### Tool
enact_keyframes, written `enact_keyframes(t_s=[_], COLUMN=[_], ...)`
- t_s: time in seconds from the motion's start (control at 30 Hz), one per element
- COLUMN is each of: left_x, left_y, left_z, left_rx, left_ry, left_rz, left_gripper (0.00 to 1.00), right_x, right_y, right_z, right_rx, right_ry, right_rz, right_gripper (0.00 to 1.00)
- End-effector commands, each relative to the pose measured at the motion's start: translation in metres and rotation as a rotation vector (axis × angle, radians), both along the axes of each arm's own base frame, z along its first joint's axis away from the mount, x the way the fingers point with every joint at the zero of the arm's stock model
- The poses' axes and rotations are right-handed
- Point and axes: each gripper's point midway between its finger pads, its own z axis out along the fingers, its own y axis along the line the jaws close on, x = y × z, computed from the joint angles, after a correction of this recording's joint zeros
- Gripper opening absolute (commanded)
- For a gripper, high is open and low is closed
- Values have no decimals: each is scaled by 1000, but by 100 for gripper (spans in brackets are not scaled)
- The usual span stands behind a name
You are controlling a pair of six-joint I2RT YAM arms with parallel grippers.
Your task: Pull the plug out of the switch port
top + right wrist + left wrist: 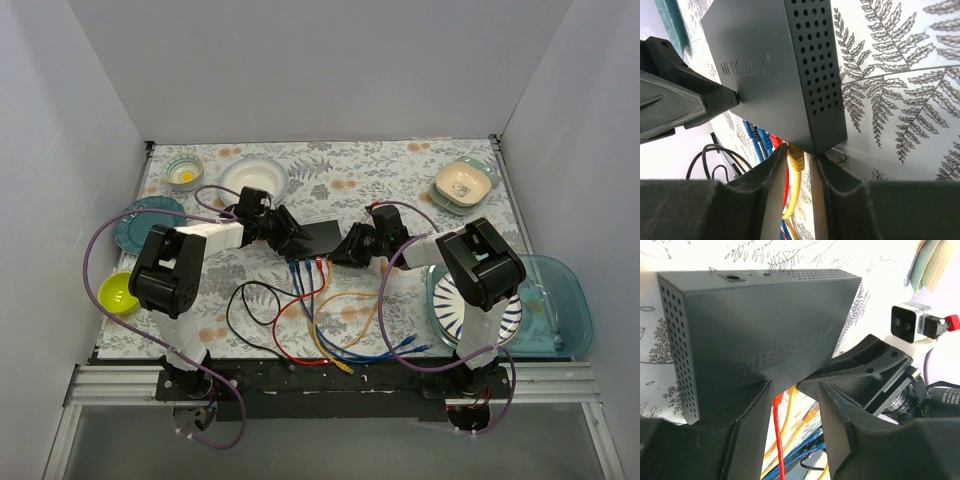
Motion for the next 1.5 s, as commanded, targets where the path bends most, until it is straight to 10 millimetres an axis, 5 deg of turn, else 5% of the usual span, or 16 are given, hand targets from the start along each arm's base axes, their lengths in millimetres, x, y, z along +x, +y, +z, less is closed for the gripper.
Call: enact_keyframes(t_s=[0.0,0.67,0.9,1.07,1.2,1.47], left_x=[-21,-30,-33,-37,-36,-34], left_y=[16,17,19,7,-10,-30], left_z=[-24,-22,-22,-3,10,-22], left_rx=[90,83,82,-12,-104,-61], left_ry=[75,77,77,54,31,98], left_rz=[10,-1,1,-28,-64,-94], left_gripper=[42,42,42,43,43,42], right_x=[1,8,8,2,-10,-23], right_y=[-2,5,5,4,-1,-4], right_z=[-8,-2,-3,-6,-18,-24], right_rx=[10,179,191,156,74,11], right_ry=[38,119,130,96,82,74], right_rz=[-53,-189,-202,-146,-70,28], right_gripper=[33,33,21,1,1,1])
